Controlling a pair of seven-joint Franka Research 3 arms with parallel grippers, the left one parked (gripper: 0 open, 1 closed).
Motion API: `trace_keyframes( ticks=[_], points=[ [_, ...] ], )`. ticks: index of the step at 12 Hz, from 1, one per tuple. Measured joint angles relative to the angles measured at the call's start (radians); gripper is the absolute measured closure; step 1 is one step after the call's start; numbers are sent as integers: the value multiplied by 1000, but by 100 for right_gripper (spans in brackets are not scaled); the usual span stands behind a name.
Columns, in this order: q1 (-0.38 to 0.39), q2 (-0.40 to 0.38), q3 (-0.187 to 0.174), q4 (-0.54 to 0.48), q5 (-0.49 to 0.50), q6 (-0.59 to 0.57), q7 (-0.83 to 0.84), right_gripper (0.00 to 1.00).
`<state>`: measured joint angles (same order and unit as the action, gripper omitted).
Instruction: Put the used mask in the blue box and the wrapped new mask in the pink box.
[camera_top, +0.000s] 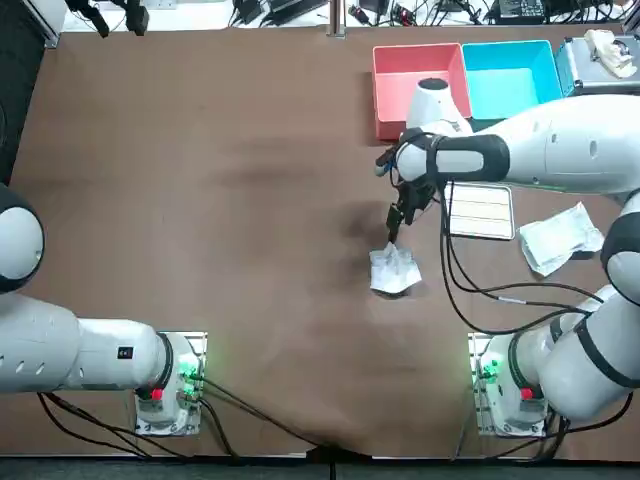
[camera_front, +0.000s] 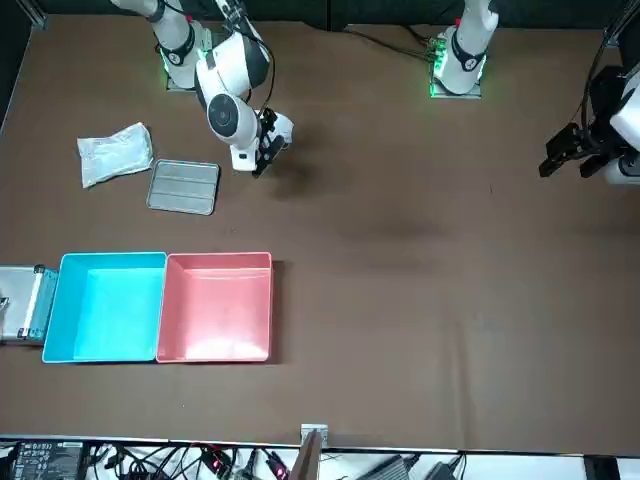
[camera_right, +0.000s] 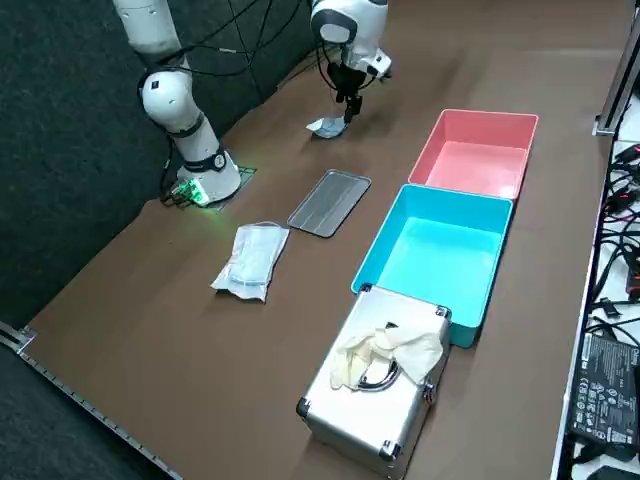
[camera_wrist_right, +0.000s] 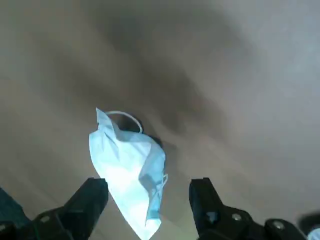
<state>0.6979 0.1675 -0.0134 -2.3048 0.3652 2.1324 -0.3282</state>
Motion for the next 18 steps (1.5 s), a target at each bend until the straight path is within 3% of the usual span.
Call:
trace_keyframes(
  ticks=[4,8,11,13,15,17,18],
  points=[
    [24,33,-1,-16,0,3,0,0],
    [38,57,-1,-16,-14,3,0,8],
    [40,70,-2,-18,-44,3,3,32],
    [41,79,-3,-20,-60,3,16,60],
    [45,83,-3,-20,-61,2,38,64],
    [48,83,-4,-20,-64,2,61,90],
    [48,82,-5,-19,-64,1,69,98]
  ],
)
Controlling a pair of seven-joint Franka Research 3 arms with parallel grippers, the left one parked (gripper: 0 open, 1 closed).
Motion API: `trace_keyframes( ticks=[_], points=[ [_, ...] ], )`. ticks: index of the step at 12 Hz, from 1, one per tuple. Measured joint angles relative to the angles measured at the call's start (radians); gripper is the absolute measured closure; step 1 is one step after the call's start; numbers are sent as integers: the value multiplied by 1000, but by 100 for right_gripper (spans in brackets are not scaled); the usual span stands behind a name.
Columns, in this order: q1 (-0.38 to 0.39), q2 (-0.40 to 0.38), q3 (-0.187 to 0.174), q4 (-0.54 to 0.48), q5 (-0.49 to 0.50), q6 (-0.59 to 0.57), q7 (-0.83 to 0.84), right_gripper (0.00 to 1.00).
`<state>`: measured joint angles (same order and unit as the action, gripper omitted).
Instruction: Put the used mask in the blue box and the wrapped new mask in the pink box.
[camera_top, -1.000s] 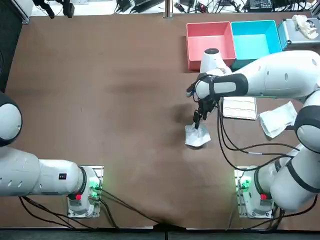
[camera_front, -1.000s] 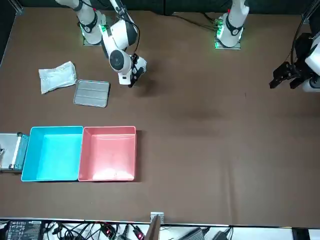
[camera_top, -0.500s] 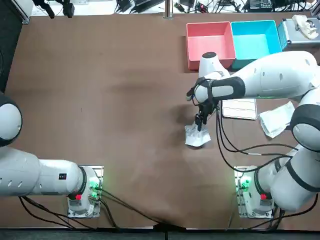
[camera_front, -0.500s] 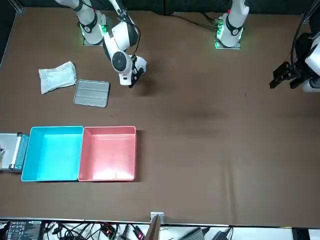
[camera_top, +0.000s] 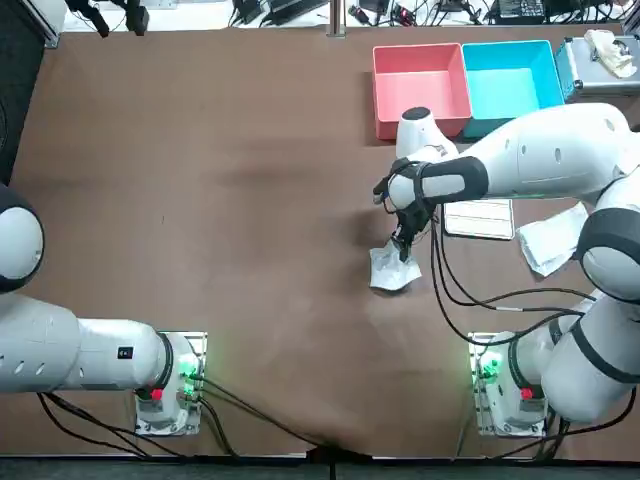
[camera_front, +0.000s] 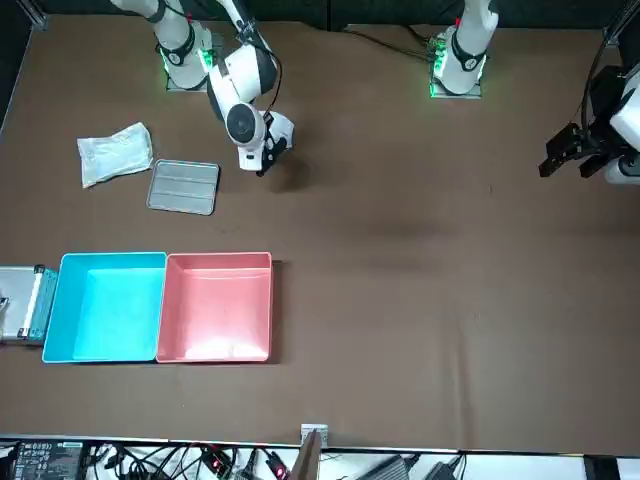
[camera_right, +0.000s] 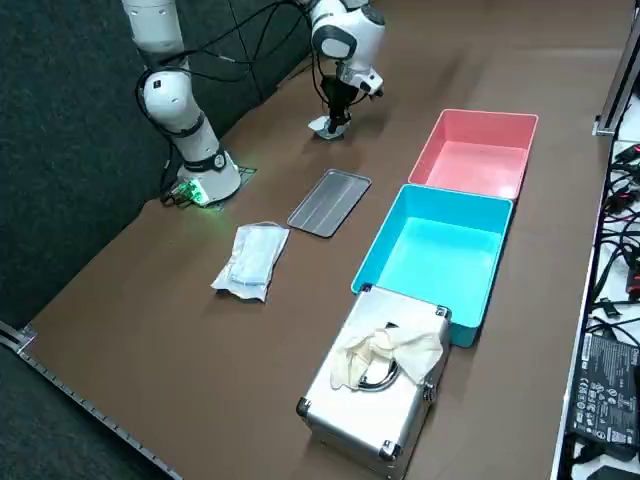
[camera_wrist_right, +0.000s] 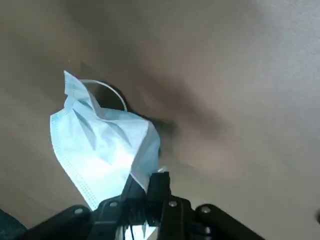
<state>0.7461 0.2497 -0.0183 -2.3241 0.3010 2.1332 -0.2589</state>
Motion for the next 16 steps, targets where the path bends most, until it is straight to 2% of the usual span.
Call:
trace_keyframes(
  ticks=[4,9,10,11,16],
  points=[
    [-14,-21,-28,56,-5,-92,26,98],
    [-102,-68,-98,266,-37,-353,76,98],
    [-147,-82,-116,358,-46,-442,93,98],
    [-174,-87,-121,395,-47,-466,98,98],
    [-355,-89,-129,531,-51,-499,99,98]
  ],
)
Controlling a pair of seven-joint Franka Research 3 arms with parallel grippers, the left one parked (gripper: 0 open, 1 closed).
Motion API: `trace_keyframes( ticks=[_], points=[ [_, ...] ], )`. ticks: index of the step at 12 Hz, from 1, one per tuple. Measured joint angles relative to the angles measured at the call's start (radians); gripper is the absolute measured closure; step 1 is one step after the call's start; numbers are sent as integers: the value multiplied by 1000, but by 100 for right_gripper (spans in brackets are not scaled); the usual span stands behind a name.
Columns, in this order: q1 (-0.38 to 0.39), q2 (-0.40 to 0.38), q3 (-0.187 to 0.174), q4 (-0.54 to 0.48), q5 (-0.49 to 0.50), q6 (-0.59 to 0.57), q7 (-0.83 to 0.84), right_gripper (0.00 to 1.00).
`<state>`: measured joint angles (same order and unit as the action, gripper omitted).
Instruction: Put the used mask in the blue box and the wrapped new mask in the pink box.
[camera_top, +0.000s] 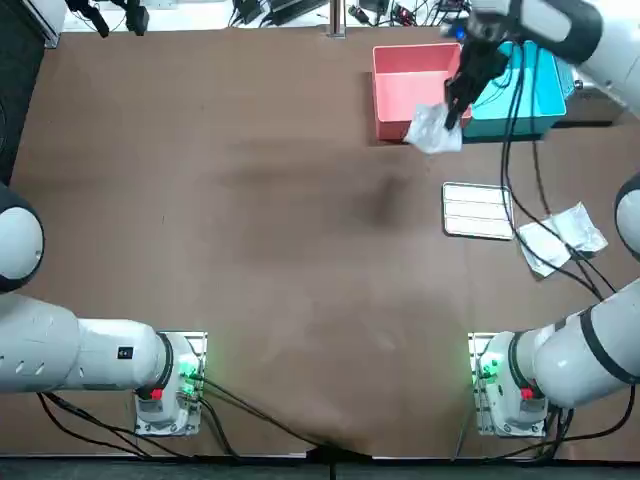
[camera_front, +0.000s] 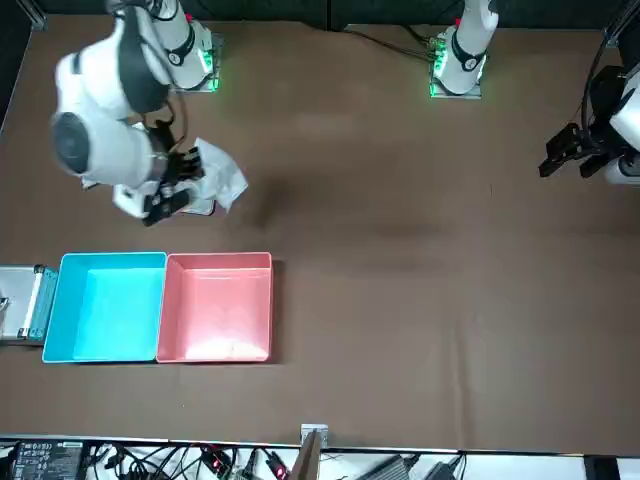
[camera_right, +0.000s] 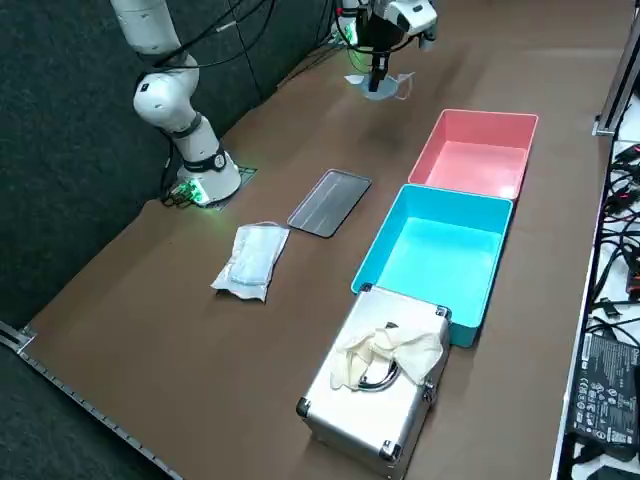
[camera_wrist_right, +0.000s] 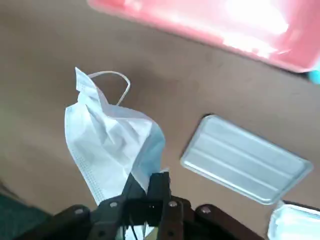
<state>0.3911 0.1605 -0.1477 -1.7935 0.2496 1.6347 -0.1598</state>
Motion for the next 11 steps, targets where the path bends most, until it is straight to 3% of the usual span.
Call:
trace_keyframes(
  ticks=[3,11],
  points=[
    [-108,8,-2,72,-7,0,-3,98],
    [-289,108,-2,216,-33,3,-2,98]
  ],
)
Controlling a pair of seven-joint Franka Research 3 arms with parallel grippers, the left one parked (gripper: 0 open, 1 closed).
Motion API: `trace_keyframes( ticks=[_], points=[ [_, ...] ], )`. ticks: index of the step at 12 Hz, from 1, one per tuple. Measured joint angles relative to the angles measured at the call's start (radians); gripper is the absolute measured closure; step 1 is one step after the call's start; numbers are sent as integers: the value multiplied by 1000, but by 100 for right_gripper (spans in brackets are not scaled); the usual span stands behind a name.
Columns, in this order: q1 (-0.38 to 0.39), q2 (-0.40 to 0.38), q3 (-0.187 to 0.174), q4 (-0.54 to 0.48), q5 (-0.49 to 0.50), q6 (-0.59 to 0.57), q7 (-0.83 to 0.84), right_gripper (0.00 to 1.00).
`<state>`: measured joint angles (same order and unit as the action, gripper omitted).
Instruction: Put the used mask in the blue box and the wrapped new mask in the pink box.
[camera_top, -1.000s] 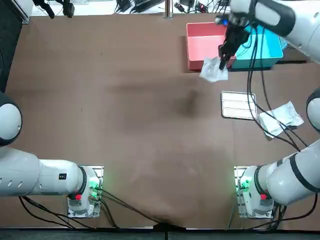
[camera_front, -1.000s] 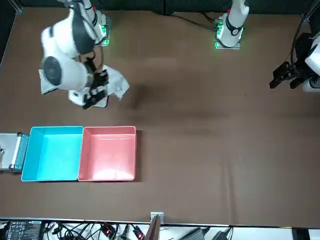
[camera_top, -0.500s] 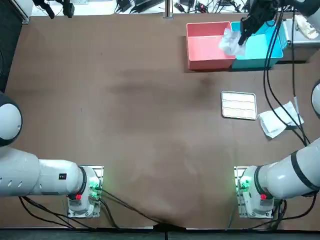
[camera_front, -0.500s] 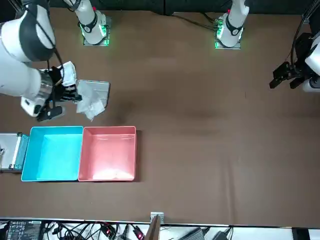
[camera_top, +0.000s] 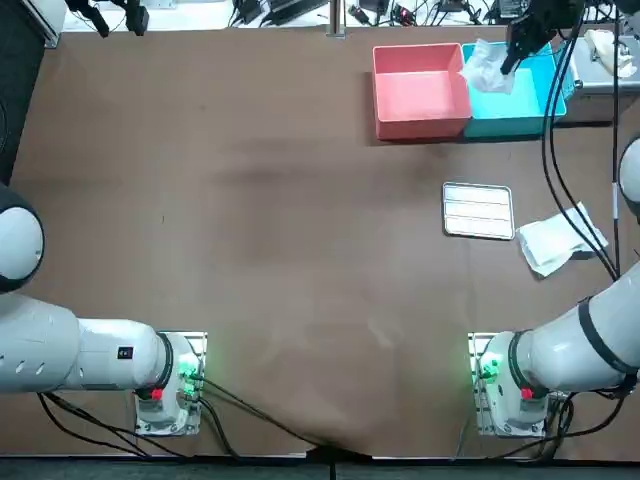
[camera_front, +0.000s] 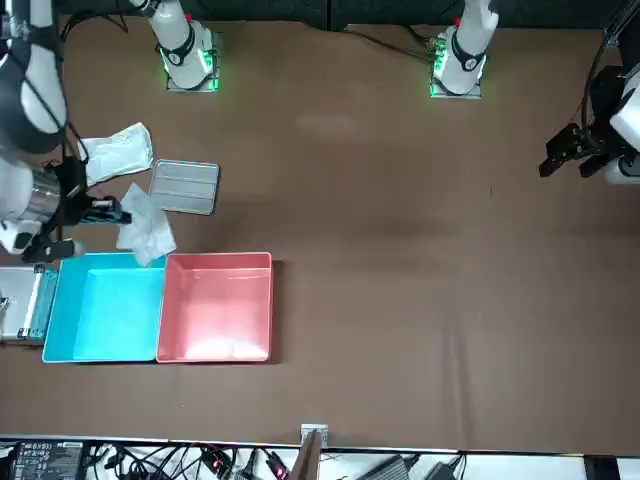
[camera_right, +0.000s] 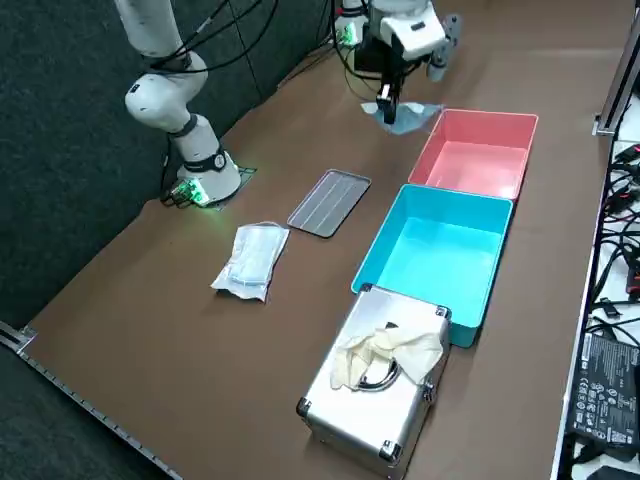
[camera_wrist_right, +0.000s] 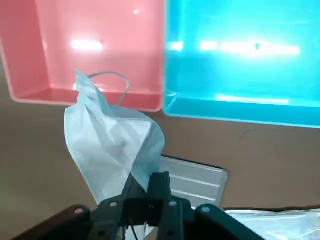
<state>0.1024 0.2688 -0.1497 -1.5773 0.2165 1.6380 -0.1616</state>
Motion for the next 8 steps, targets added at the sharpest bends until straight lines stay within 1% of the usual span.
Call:
trace_keyframes(
  ticks=[1,2,5,8],
  points=[
    [-23,18,0,19,0,1,0,98],
    [-63,52,0,59,0,2,0,98],
    [-109,108,0,106,0,14,0,98],
    [-151,169,0,132,0,85,0,98]
  ],
)
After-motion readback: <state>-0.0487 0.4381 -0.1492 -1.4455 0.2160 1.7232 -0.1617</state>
